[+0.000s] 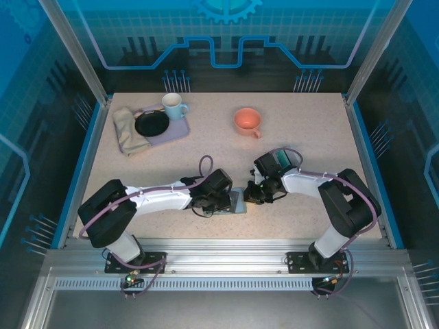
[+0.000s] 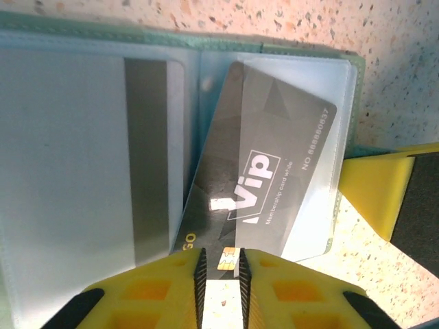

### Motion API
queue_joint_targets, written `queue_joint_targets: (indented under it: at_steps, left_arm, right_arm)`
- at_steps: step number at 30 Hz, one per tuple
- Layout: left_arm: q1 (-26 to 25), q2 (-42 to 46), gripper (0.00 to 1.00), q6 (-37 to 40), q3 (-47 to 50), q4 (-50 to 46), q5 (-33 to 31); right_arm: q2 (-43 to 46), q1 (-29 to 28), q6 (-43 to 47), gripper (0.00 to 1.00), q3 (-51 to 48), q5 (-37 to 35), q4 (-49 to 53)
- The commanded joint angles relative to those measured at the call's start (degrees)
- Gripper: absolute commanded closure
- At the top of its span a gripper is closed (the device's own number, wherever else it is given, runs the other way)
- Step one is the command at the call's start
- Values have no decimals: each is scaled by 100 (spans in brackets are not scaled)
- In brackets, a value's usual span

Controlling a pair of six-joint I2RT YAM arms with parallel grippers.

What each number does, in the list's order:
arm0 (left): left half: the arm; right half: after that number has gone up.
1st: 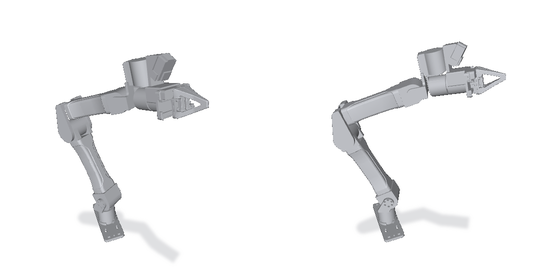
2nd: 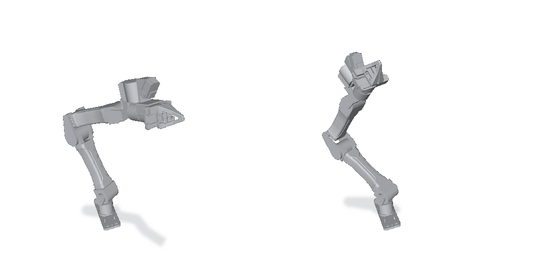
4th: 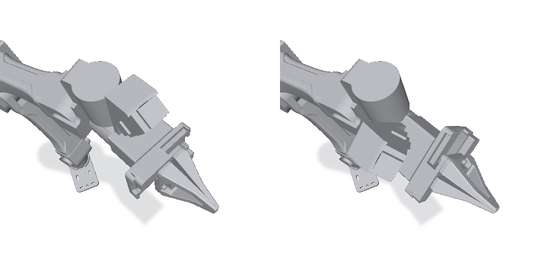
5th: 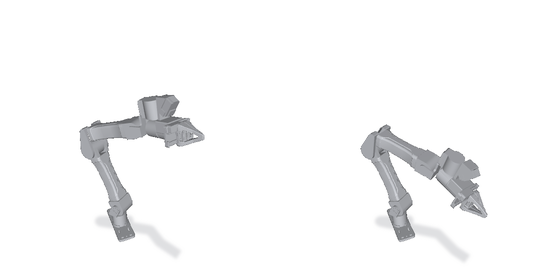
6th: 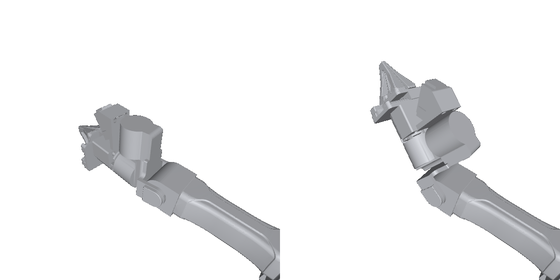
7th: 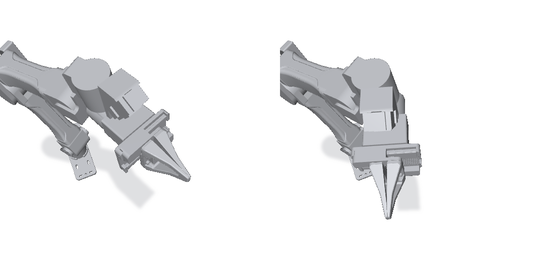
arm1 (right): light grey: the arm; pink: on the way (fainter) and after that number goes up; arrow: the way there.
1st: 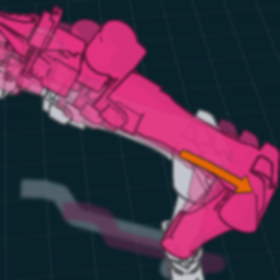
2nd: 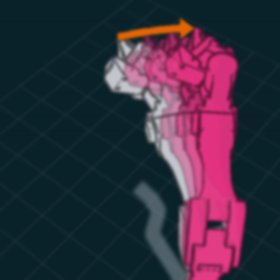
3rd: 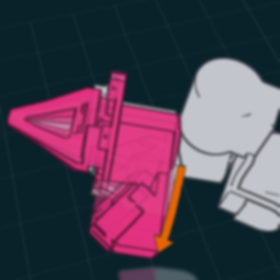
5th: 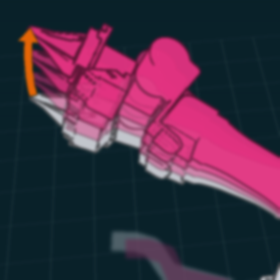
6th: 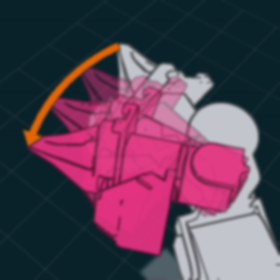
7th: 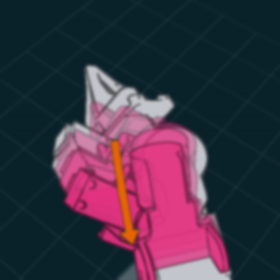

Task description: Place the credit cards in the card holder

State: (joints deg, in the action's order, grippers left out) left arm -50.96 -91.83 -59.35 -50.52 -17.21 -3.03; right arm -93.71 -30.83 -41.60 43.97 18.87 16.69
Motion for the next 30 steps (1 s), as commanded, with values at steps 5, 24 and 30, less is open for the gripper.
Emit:
queue_joint_targets:
  at_steps: [5,24,30]
  left_arm:
    - [-37,-184,74,189,-322,-462,-282]
    - [-55,-515,76,254,-335,-296,208]
    - [-63,-524,77,98,-147,379,708]
  right_arm:
    - [-200,-230,-6,93,-141,-146,497]
    - [-217,-237,8,93,-184,-124,468]
    - [-209,-248,12,93,-186,-121,493]
